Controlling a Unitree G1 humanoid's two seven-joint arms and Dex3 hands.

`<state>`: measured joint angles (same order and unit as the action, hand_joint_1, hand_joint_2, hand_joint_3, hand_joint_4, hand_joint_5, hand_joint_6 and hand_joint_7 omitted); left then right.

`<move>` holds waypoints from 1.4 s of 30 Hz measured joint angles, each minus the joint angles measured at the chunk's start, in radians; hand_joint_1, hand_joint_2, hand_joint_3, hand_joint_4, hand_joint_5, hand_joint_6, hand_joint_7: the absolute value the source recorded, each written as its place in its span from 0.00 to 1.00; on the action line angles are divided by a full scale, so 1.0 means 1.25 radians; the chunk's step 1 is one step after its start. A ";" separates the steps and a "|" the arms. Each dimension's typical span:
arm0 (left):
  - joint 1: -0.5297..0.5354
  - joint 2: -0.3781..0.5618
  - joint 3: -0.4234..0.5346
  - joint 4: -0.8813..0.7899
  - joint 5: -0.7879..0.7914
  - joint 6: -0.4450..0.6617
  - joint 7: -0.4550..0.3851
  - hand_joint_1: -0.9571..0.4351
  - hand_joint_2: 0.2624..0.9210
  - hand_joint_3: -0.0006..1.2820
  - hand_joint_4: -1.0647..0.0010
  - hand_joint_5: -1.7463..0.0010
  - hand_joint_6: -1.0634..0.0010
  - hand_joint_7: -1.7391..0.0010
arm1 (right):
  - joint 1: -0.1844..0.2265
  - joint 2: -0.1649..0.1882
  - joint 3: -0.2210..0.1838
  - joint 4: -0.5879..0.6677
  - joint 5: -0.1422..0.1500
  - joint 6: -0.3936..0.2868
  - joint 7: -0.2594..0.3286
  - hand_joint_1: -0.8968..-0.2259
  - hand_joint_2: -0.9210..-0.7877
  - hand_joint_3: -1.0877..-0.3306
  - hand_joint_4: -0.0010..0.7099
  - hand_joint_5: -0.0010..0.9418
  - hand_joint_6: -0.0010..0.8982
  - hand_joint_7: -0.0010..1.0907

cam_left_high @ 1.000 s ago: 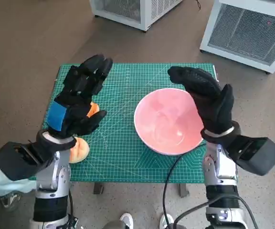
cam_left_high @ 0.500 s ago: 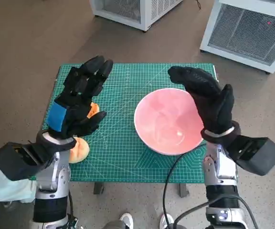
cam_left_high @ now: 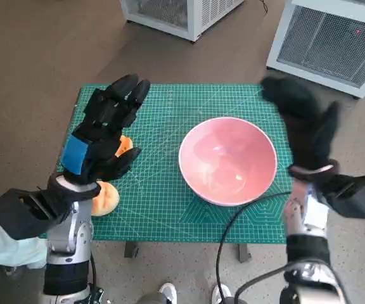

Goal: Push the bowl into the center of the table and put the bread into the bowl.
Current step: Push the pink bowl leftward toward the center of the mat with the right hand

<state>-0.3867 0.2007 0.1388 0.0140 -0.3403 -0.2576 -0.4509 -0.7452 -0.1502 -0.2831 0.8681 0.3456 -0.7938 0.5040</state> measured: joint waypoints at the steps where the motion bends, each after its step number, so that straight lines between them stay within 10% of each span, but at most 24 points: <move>1: 0.000 0.000 0.000 0.000 0.000 0.000 0.000 0.24 1.00 0.23 0.78 1.00 0.91 0.70 | -0.008 -0.005 -0.005 0.030 -0.008 -0.010 -0.020 0.36 0.00 0.42 0.25 0.00 0.00 0.53; 17: 0.000 0.001 0.002 0.000 0.005 0.000 0.002 0.24 1.00 0.24 0.78 1.00 0.90 0.70 | -0.054 -0.037 -0.043 0.291 -0.062 0.040 -0.191 0.41 0.00 0.25 0.17 0.00 0.00 0.54; 42: 0.029 0.020 0.018 -0.029 0.006 0.002 0.001 0.25 1.00 0.23 0.78 1.00 0.90 0.71 | -0.052 0.039 -0.133 0.355 -0.033 0.266 -0.205 0.47 0.00 0.14 0.20 0.01 0.02 0.51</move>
<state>-0.3509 0.2253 0.1620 -0.0217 -0.3330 -0.2553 -0.4501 -0.8105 -0.1015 -0.4489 1.3115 0.3044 -0.4617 0.2477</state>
